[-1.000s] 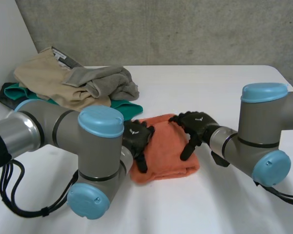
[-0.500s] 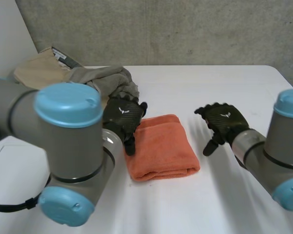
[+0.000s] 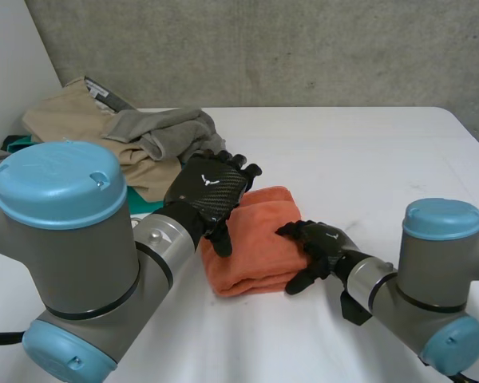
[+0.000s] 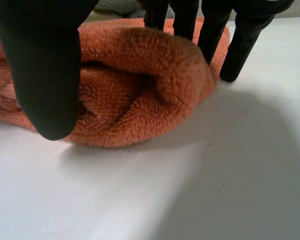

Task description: Fold the laundry.

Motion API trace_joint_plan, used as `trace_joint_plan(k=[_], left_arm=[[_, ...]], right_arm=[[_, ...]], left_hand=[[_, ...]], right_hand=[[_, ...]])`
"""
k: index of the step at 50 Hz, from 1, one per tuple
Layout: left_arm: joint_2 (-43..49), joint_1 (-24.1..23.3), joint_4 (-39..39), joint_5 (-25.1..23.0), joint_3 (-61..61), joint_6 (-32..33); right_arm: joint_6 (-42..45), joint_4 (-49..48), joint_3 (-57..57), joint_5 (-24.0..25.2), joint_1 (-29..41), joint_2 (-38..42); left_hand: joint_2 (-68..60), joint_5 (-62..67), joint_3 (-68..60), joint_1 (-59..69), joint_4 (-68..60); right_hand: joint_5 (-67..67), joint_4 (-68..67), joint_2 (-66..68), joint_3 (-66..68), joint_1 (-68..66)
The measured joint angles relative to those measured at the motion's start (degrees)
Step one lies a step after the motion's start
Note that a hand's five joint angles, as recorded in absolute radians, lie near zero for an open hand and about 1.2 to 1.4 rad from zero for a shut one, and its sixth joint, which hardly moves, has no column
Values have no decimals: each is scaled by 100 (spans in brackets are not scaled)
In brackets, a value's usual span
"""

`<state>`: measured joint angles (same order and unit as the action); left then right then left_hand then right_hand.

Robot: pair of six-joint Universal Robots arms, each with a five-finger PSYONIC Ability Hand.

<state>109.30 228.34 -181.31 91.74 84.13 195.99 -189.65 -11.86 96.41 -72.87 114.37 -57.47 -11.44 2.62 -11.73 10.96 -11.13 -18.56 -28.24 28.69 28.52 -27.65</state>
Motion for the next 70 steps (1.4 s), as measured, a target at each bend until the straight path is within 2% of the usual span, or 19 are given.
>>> trace_joint_plan(k=[5, 8, 16, 21, 33, 43, 48, 59, 61, 63, 66, 70], left_arm=[[1, 0, -23, 2, 1, 0], [-1, 0, -28, 3, -2, 0], [-9, -29, -29, -22, -97, 14], [-12, -59, -28, -112, -260, 18], [50, -193, -13, -370, -837, 23], [309, -364, -5, -368, -1170, 28], [410, -450, -2, -368, -1254, 32], [465, -639, 3, -374, -1280, 29], [464, -654, 5, -372, -1276, 28], [463, -668, 8, -370, -1269, 27], [459, -675, 9, -368, -1263, 23], [446, -669, 11, -367, -1261, 18]], right_arm=[[21, -118, -234, -106, 112, 226], [26, -198, -387, -204, 129, 316], [90, -280, -1205, -937, 47, 412], [225, -244, -1908, -1213, -243, 677], [984, 35, -4967, -1892, -1665, 2436], [1172, 750, -7697, -2091, -2497, 3892], [1379, 885, -8166, -2081, -2763, 4185], [1867, 895, -8245, -2093, -3138, 4283], [1907, 899, -8235, -2093, -3181, 4282], [1957, 917, -8206, -2093, -3212, 4282], [2093, 972, -8122, -2102, -3219, 4272], [2349, 1029, -7931, -2178, -3199, 4178]], left_hand=[[0, 0, 0, 0, 0], [0, 0, 0, 0, 0], [0, 0, 0, 0, 0], [0, 0, 0, 0, 0], [0, 0, 0, 0, 0], [0, 0, 0, 0, 0], [0, 0, 0, 0, 0], [0, 0, 0, 0, 0], [0, 0, 0, 0, 0], [0, 0, 0, 0, 0], [0, 0, 0, 0, 0], [0, 0, 0, 0, 0]], right_hand=[[-2696, -2937, 1930, 1919, -1493], [-3469, -3891, 2098, 2145, -1503], [-3722, -4029, 2098, 2145, -1503], [-3754, -4033, 2098, 2145, -1503], [-3825, -4050, 2098, 2145, -1503], [-3824, -4051, 2098, 2145, -1503], [-3825, -4051, 2098, 2145, -1503], [-3825, -4052, 2098, 2145, -1503], [-3043, -3061, 2126, 2184, -1868], [-1070, -1215, 231, 424, -132], [1209, 1117, -1527, -1440, 1409], [1599, 1601, -1647, -1642, 1439]])
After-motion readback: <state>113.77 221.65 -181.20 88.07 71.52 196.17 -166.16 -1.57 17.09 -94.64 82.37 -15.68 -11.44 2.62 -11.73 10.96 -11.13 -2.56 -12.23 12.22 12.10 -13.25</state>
